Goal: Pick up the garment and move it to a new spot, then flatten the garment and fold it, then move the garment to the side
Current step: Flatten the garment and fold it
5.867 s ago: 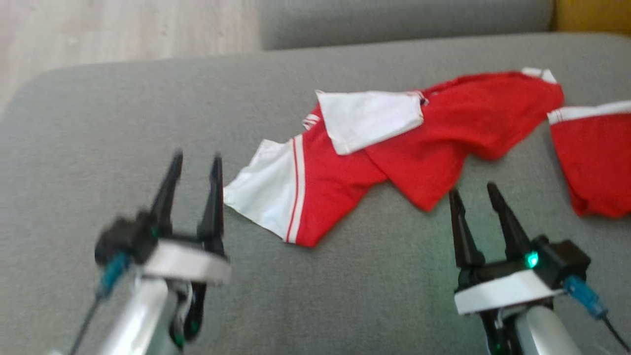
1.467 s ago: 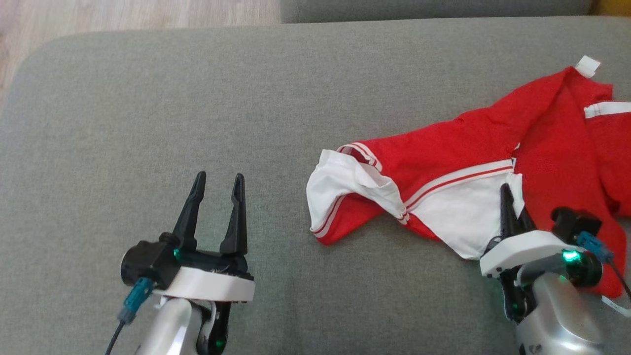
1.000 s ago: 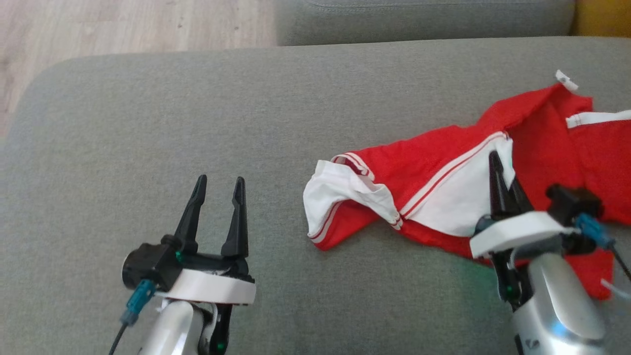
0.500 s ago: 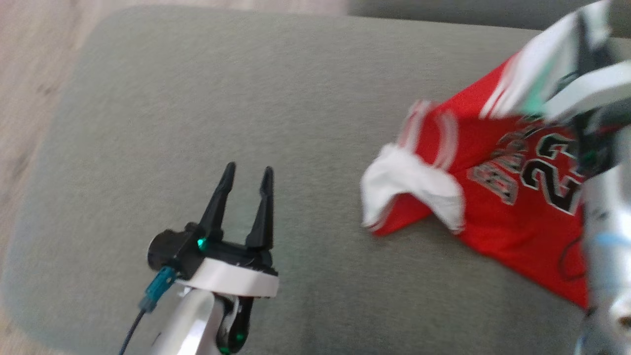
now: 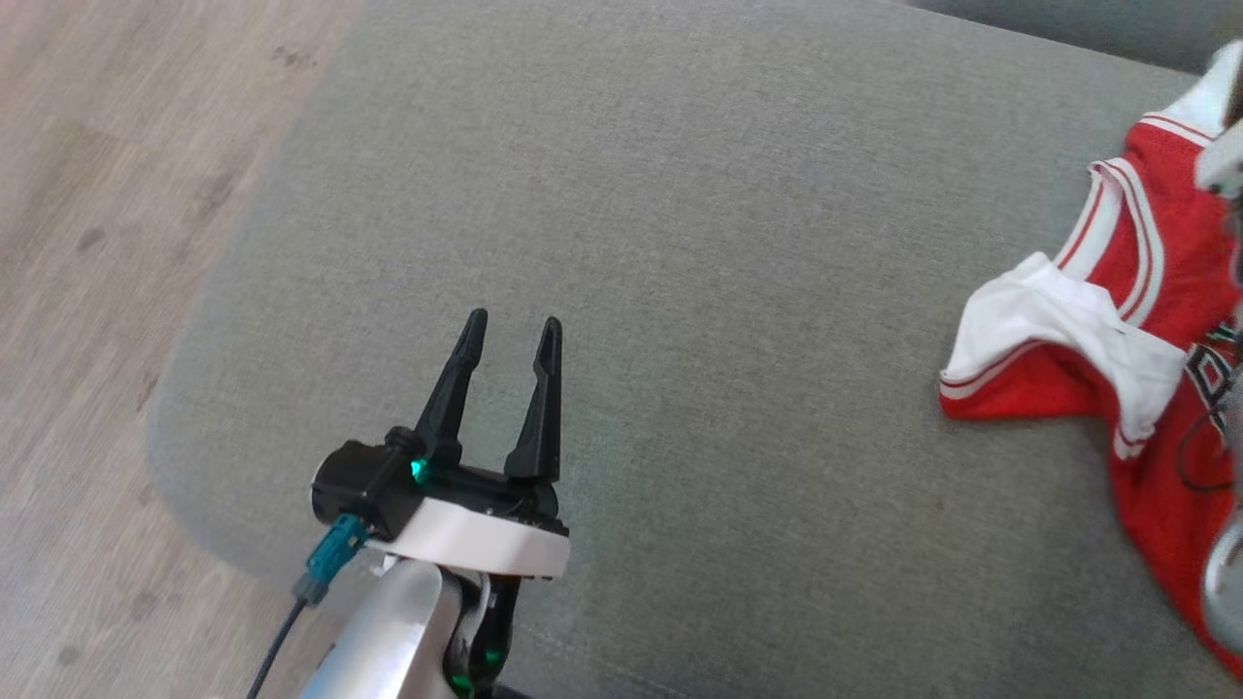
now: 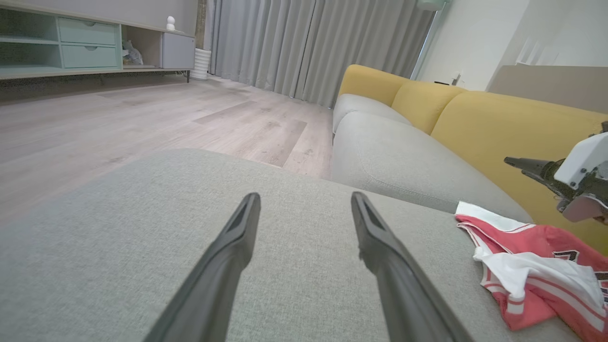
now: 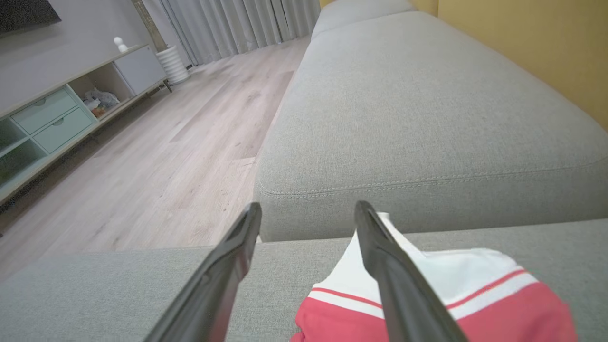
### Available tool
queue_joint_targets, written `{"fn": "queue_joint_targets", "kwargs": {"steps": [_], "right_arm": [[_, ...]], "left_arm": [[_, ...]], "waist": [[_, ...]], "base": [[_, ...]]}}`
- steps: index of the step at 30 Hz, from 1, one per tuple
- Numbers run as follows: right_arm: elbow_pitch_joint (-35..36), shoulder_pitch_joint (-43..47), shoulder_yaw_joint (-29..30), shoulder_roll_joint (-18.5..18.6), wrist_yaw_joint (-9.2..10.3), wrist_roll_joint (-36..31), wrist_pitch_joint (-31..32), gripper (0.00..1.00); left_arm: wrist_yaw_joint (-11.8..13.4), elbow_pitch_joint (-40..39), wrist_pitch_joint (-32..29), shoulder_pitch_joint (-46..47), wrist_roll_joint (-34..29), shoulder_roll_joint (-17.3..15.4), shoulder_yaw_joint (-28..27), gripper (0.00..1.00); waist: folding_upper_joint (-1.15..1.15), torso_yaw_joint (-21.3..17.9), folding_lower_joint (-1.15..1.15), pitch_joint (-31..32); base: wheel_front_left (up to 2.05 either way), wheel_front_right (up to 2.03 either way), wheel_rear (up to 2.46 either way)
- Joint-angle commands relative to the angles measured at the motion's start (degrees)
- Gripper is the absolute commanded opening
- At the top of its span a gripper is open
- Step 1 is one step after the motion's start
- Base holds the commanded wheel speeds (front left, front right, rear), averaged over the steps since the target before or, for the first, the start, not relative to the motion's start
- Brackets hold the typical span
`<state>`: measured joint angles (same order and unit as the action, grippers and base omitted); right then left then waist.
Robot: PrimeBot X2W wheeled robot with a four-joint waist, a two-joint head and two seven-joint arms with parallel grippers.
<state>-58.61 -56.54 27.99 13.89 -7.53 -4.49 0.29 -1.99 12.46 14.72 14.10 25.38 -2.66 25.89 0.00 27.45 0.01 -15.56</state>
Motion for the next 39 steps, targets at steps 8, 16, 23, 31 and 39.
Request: {"fn": "queue_joint_targets", "kwargs": {"steps": [8, 16, 23, 31, 39], "right_arm": [[-4.83, -3.41, -8.73, -6.94, 0.04, -4.08, -11.11, 1.00], [2.80, 6.48, -25.49, -9.95, 0.04, 5.16, -15.24, 1.00], [25.48, 26.37, -32.09, -8.40, 0.04, 14.29, -15.27, 1.00], [42.46, 44.30, -30.42, -9.86, 0.04, 16.16, -15.28, 1.00], [47.17, 50.39, -30.06, -10.93, 0.04, 16.53, -15.28, 1.00]], "left_arm": [[-0.32, -2.61, 0.28, 0.98, -2.00, -0.21, -4.77, 1.00], [-0.89, -2.81, 0.28, -0.87, -3.89, -0.21, -9.99, 1.00], [-1.56, -2.90, 0.28, -3.29, -5.22, -0.21, -13.18, 1.00], [-2.06, -2.61, 0.28, -5.05, -5.39, -0.21, -16.05, 1.00], [-3.03, -0.76, 0.28, -5.38, -4.33, -0.21, -17.00, 1.00]], "waist": [[0.00, -9.01, -0.01, 3.42], [0.00, -19.16, -0.01, 7.90], [0.00, -25.35, -0.01, 10.05], [0.00, -29.25, -0.01, 9.99], [0.00, -29.93, -0.01, 9.64]], "base": [[0.00, 0.00, 0.00], [0.00, 0.00, 0.00], [0.00, 0.00, 0.00], [0.00, 0.00, 0.00], [0.00, 0.00, 0.00]]}}
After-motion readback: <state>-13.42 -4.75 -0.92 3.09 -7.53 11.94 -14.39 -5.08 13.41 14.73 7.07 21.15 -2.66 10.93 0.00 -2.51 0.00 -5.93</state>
